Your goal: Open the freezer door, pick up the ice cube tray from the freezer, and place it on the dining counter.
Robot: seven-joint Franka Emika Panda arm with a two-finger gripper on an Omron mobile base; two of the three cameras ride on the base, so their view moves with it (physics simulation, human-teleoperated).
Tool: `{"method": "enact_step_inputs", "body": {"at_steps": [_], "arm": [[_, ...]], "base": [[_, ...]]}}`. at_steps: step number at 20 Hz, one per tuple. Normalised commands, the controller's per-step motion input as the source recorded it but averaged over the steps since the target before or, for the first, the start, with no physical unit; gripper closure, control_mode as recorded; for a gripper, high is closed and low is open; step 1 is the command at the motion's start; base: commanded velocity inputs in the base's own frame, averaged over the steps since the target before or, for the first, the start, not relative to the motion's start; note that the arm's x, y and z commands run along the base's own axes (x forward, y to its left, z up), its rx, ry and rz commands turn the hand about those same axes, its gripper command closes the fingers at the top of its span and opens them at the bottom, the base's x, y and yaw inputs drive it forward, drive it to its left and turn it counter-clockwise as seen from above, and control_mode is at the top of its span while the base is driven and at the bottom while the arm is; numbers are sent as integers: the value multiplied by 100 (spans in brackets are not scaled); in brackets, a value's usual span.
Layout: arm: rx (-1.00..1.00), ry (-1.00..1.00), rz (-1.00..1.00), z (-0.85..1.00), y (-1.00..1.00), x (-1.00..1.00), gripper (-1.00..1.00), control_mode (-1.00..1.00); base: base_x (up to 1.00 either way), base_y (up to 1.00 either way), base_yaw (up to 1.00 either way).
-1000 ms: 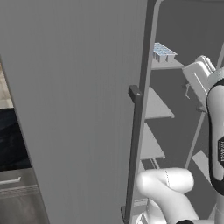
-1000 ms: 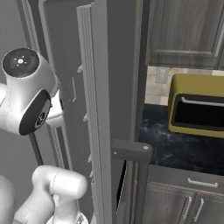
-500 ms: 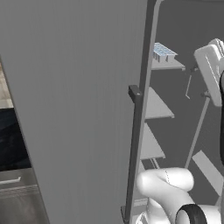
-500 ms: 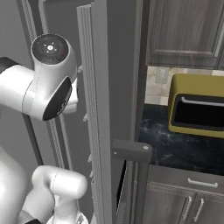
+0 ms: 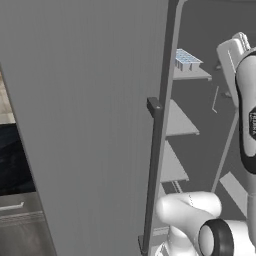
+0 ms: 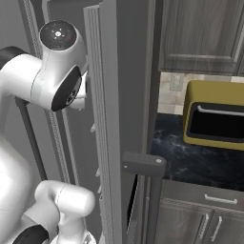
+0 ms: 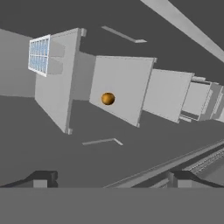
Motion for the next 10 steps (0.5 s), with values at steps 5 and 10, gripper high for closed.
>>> {"method": "enact_step_inputs", "body": {"at_steps": [5, 10], "arm": [[7, -1, -12, 0, 0, 42, -100, -100], [9, 0, -8, 0, -5, 37, -100, -100]], "base": [[0, 0, 0], [0, 0, 0]]}}
